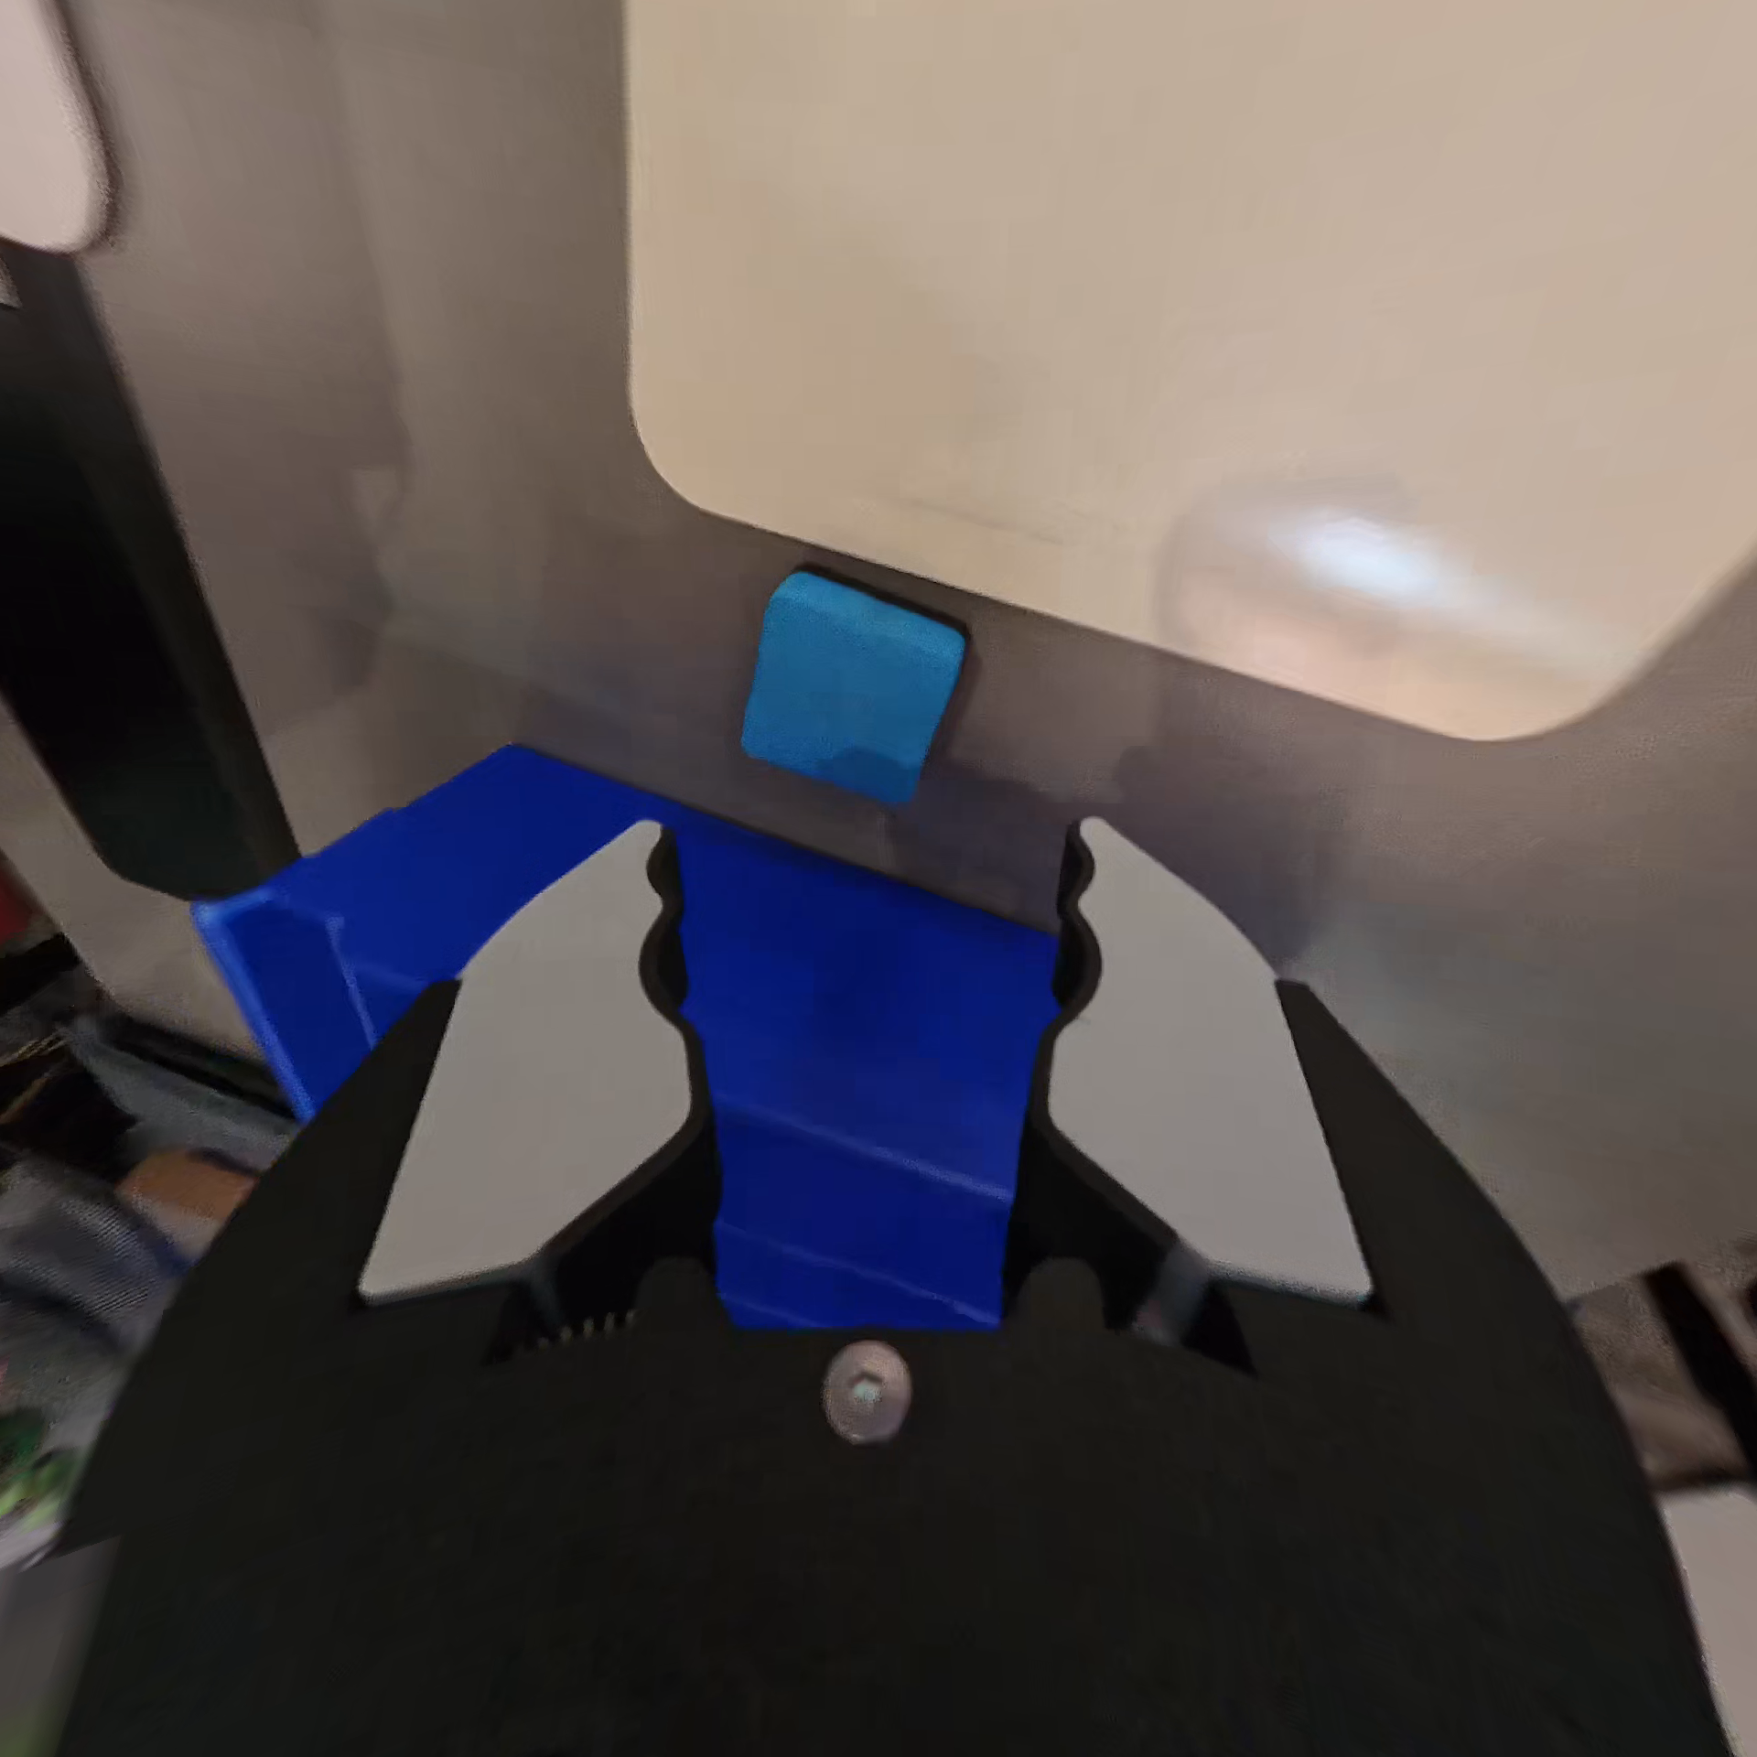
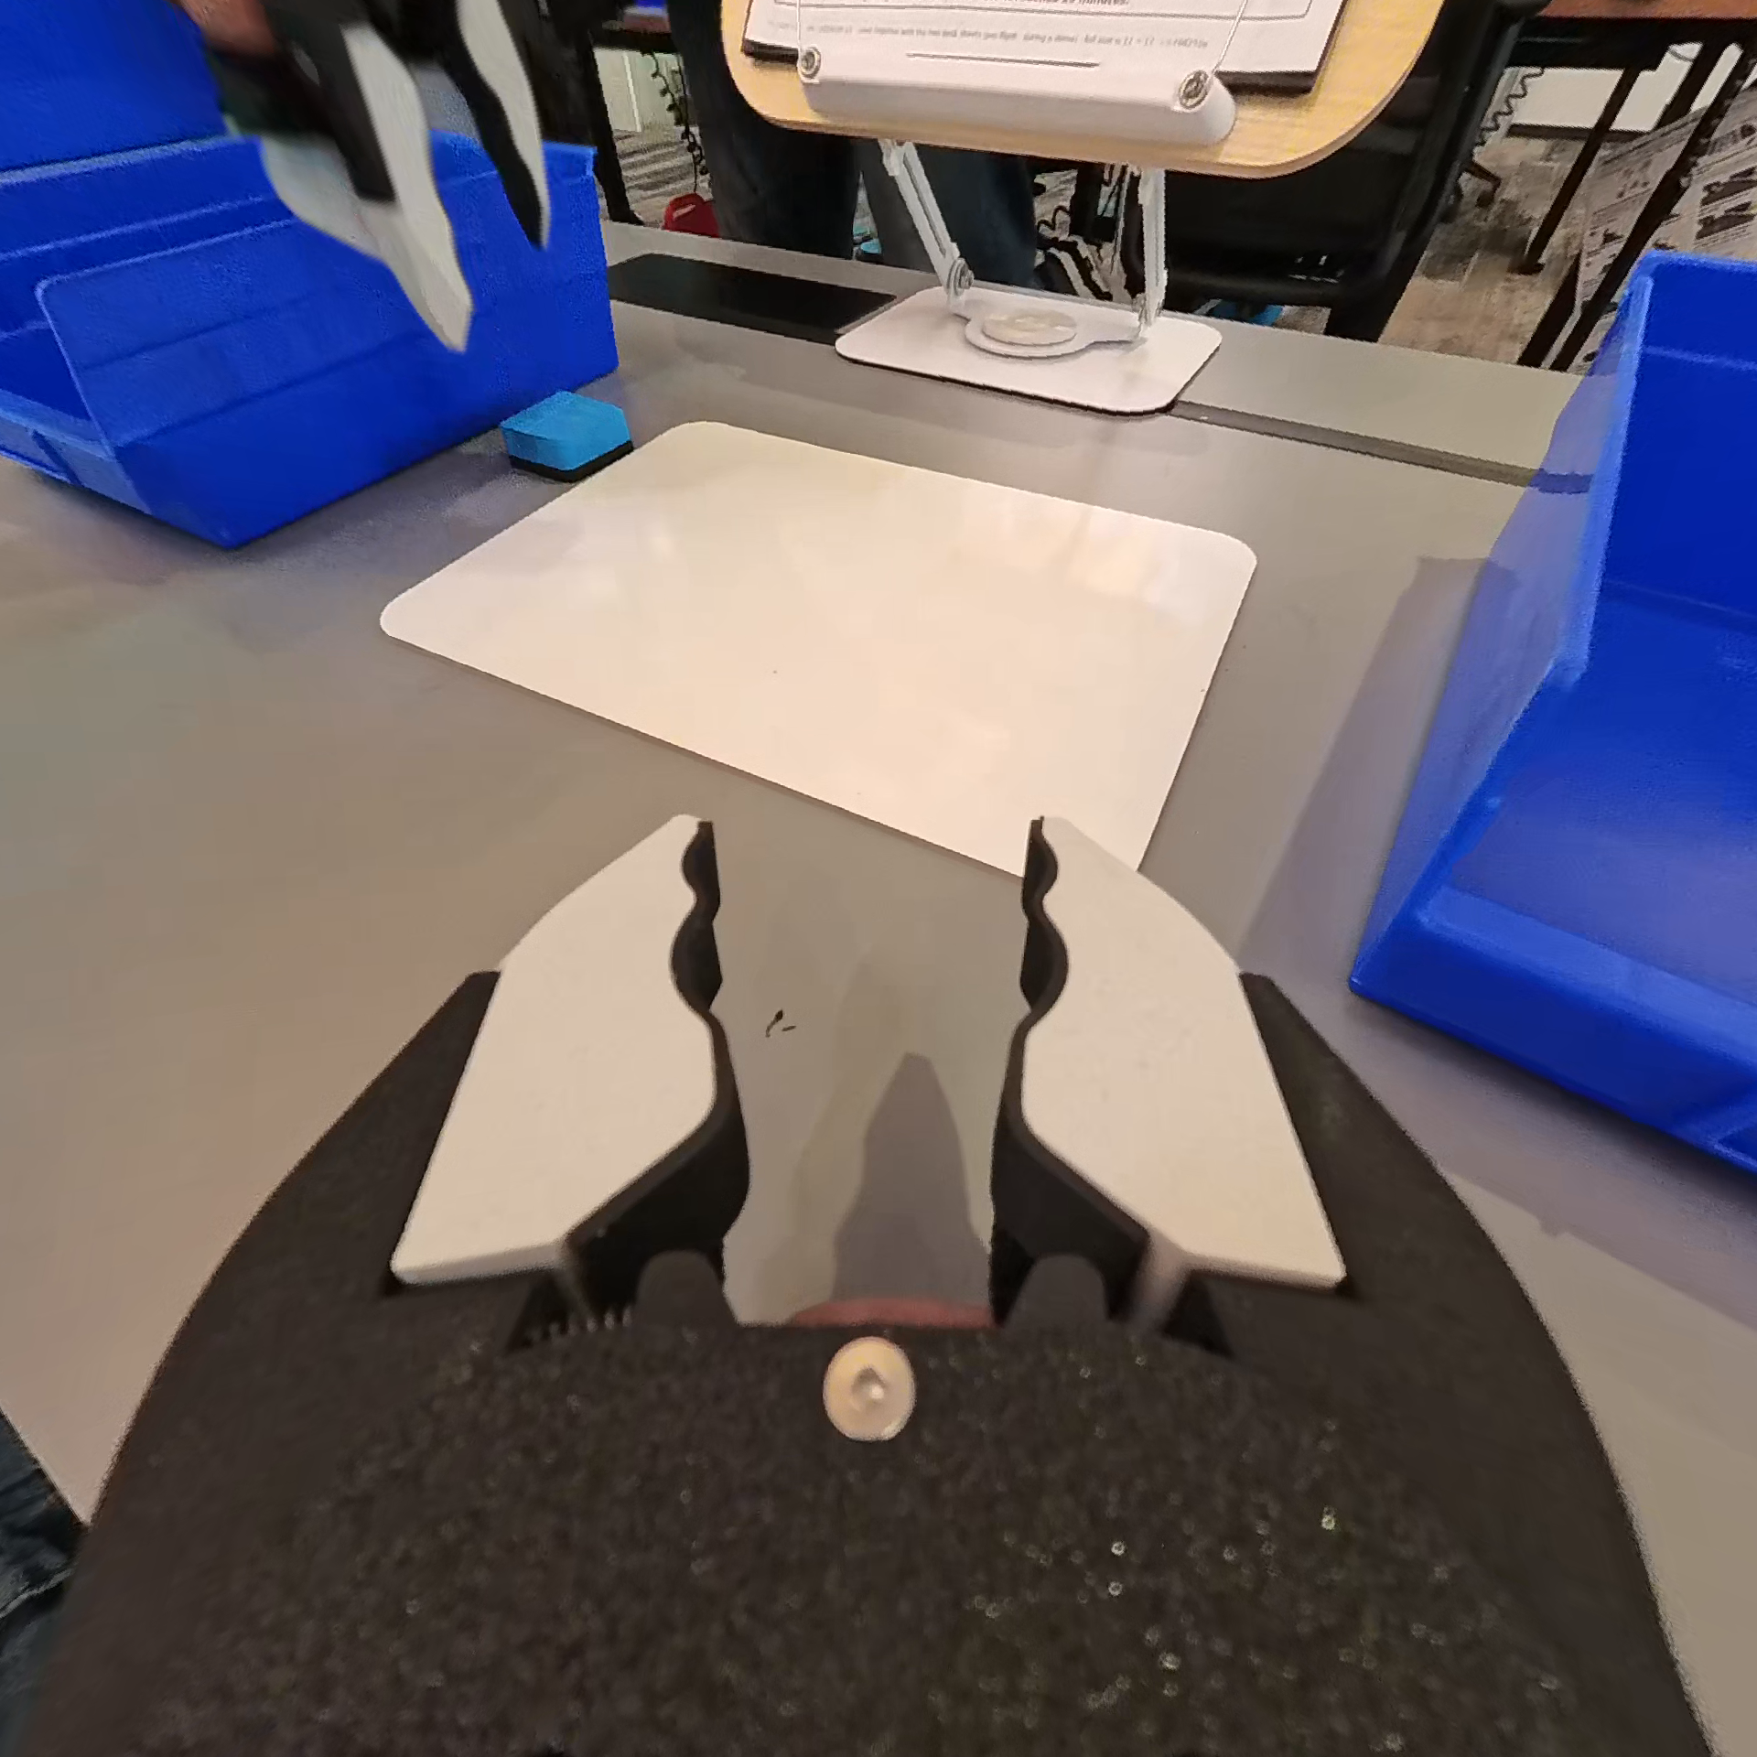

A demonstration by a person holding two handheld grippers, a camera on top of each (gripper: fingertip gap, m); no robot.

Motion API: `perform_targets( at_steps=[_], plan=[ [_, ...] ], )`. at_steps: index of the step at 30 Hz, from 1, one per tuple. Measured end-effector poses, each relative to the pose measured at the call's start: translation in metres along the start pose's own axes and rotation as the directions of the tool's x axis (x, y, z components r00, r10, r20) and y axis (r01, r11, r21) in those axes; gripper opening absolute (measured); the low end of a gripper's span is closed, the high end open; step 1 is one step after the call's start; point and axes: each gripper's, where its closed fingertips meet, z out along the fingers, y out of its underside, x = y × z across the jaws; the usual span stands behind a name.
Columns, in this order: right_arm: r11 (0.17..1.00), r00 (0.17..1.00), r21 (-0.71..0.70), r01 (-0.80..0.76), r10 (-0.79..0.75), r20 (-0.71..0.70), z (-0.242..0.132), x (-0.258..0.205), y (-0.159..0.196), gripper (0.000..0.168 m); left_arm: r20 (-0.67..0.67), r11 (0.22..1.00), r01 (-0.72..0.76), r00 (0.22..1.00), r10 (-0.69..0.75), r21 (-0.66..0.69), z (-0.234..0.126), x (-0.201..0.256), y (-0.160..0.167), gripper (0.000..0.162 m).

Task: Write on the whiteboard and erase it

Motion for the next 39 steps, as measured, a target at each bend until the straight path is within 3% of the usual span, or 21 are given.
perform_targets(
  at_steps=[3,6,8,12,16,24,29,32,33,39],
  plan=[
    [1.000,1.000,-0.001,-0.006,0.006,0.003,0.000,0.000,0.000,0.061,-0.011,0.949,0.138,0.990,-0.141,0.284,-0.066,-0.002,-0.001,0.073],
    [1.000,1.000,-0.005,-0.004,0.004,0.000,0.001,0.000,0.001,0.061,-0.050,0.808,0.332,0.934,-0.354,0.486,-0.117,-0.017,0.024,0.063],
    [1.000,1.000,-0.011,0.003,-0.003,-0.005,0.001,0.000,0.001,0.061,-0.091,0.704,0.474,0.856,-0.508,0.529,-0.124,-0.030,0.051,0.061],
    [0.999,1.000,-0.028,0.025,-0.025,-0.015,0.003,-0.001,0.003,0.061,-0.051,0.602,0.680,0.679,-0.732,0.419,-0.067,-0.054,0.111,0.051],
    [0.998,0.999,-0.041,0.045,-0.046,-0.028,0.004,-0.002,0.004,0.061,-0.243,0.522,0.809,0.582,-0.776,0.271,0.000,-0.050,0.110,0.051],
    [0.998,0.999,-0.034,0.043,-0.044,-0.030,0.004,-0.001,0.004,0.061,-0.332,0.421,0.902,0.429,-0.840,0.098,0.073,-0.081,0.097,0.046],
    [0.999,0.999,-0.033,0.041,-0.042,-0.025,0.004,-0.002,0.004,0.061,-0.326,0.408,0.911,0.404,-0.855,0.059,0.091,-0.090,0.086,0.044],
    [0.999,0.999,-0.032,0.040,-0.041,-0.022,0.003,-0.002,0.004,0.061,-0.280,0.449,0.893,0.438,-0.854,0.025,0.102,-0.085,0.086,0.031],
    [0.999,0.999,-0.031,0.040,-0.041,-0.021,0.003,-0.002,0.003,0.061,-0.247,0.459,0.888,0.455,-0.856,0.045,0.103,-0.088,0.087,0.019],
    [0.999,0.999,-0.027,0.040,-0.040,-0.019,0.003,-0.002,0.003,0.061,-0.243,0.496,0.868,0.485,-0.840,0.021,0.099,-0.082,0.100,0.018]
  ],
)
